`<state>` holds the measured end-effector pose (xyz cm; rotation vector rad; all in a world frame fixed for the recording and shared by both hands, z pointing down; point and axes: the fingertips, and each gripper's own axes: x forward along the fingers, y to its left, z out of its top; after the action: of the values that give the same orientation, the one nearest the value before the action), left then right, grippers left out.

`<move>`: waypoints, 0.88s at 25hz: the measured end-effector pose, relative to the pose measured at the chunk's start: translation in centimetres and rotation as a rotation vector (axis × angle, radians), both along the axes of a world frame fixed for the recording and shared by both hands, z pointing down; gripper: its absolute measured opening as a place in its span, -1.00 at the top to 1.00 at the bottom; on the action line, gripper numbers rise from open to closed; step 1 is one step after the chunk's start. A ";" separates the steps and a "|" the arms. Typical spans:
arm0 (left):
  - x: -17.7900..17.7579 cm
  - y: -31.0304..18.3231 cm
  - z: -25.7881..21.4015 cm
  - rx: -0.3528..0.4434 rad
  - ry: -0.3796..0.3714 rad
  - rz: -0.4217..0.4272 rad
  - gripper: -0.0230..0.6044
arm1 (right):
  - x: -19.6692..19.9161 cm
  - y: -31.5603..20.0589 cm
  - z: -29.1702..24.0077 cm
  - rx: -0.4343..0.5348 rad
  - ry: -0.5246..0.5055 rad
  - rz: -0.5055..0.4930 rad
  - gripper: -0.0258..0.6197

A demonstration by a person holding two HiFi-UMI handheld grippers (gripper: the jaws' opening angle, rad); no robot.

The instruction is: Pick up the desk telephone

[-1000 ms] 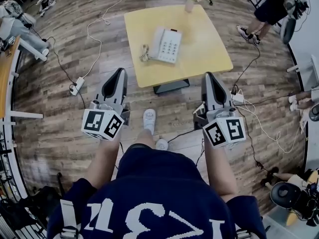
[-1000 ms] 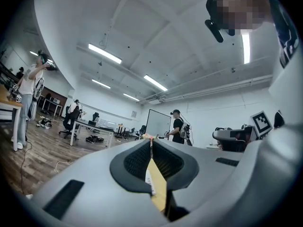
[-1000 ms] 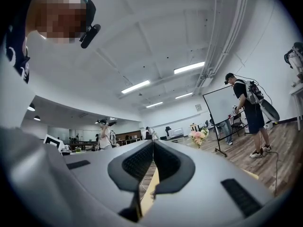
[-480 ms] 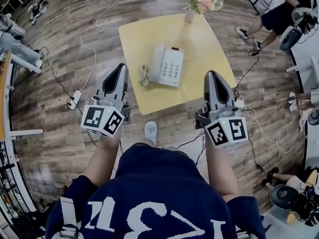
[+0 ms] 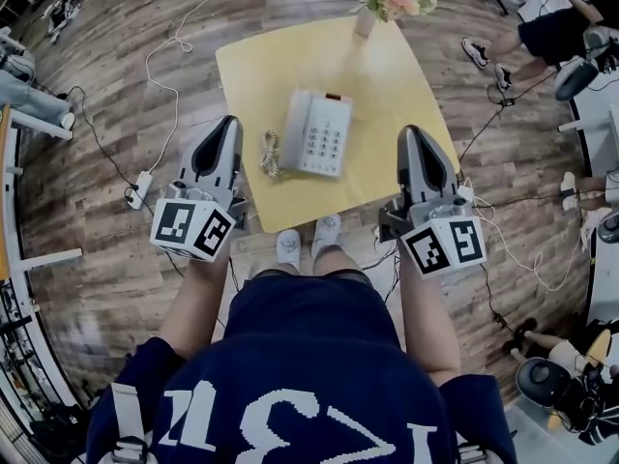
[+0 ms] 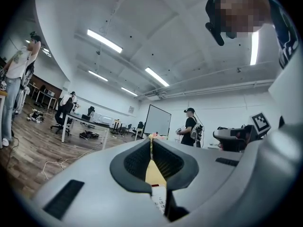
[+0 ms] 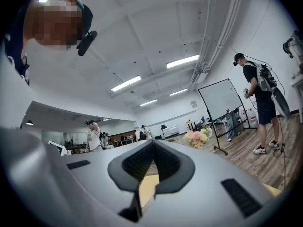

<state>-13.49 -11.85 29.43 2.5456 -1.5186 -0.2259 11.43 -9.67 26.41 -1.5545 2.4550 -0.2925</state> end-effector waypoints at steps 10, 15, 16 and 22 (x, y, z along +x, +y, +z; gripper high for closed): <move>1.4 -4.2 -1.7 0.036 -0.005 -0.151 0.85 | 1.9 -8.2 -3.5 0.070 -0.025 -0.144 0.84; 1.8 -5.2 -0.3 0.016 0.002 -0.166 0.85 | 1.2 -10.5 -2.2 0.046 -0.030 -0.169 0.84; 1.9 -5.2 -0.1 0.012 -0.004 -0.160 0.85 | 1.0 -10.6 -2.0 0.045 -0.026 -0.170 0.84; 2.1 -6.9 0.3 0.007 -0.025 -0.095 0.85 | -0.4 -11.8 -0.5 0.013 -0.018 -0.163 0.84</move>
<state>-11.36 -18.78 29.68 2.4934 -1.6527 -0.2126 11.07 -21.45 25.94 -1.3424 2.5691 -0.3152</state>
